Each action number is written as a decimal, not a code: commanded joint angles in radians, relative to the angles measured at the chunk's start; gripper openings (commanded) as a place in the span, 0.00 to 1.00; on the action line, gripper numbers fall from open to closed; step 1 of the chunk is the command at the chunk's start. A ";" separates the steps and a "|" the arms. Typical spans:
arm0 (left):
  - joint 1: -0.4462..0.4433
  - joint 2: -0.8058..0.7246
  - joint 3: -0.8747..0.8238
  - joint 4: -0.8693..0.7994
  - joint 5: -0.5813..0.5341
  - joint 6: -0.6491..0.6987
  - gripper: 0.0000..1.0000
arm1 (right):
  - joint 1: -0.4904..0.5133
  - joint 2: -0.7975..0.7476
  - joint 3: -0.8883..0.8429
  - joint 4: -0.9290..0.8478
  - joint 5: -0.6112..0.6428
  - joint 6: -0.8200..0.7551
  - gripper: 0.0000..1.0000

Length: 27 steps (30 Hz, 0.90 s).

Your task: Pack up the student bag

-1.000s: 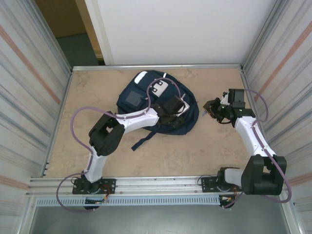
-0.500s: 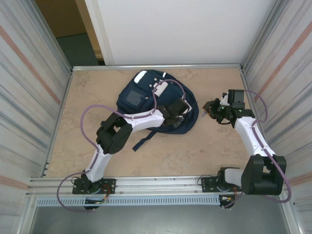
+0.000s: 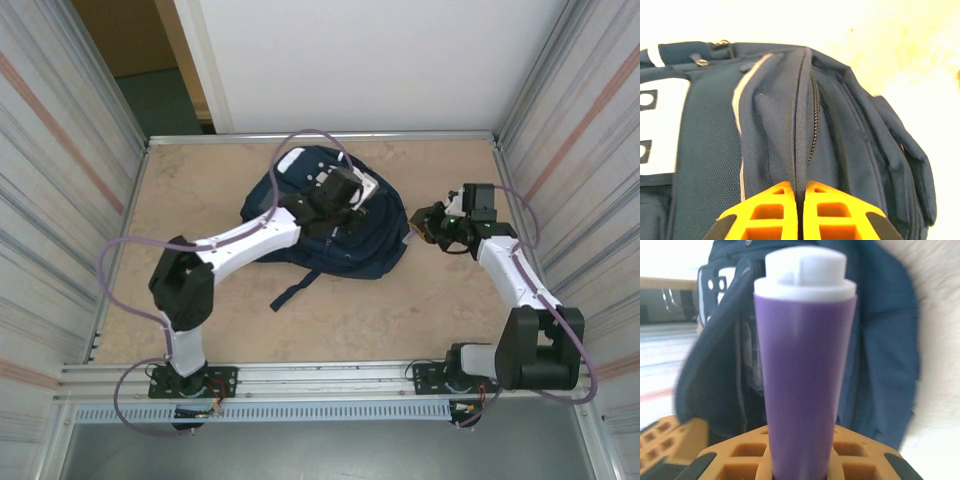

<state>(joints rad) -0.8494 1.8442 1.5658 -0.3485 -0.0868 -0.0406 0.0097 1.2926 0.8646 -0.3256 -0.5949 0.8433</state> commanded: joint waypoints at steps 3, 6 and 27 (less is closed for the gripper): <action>0.025 -0.096 -0.001 0.061 0.164 -0.073 0.00 | 0.147 0.117 0.074 0.117 -0.052 0.109 0.17; 0.040 -0.126 -0.017 0.094 0.203 -0.090 0.00 | 0.220 0.200 0.105 0.224 -0.035 0.194 0.17; 0.122 -0.152 -0.122 0.165 0.406 -0.113 0.17 | 0.237 0.147 0.097 0.097 0.139 0.169 0.51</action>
<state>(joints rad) -0.7319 1.7550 1.4425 -0.2504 0.2443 -0.2035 0.2787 1.5326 0.9844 -0.1379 -0.4911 1.0843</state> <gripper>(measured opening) 0.140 0.510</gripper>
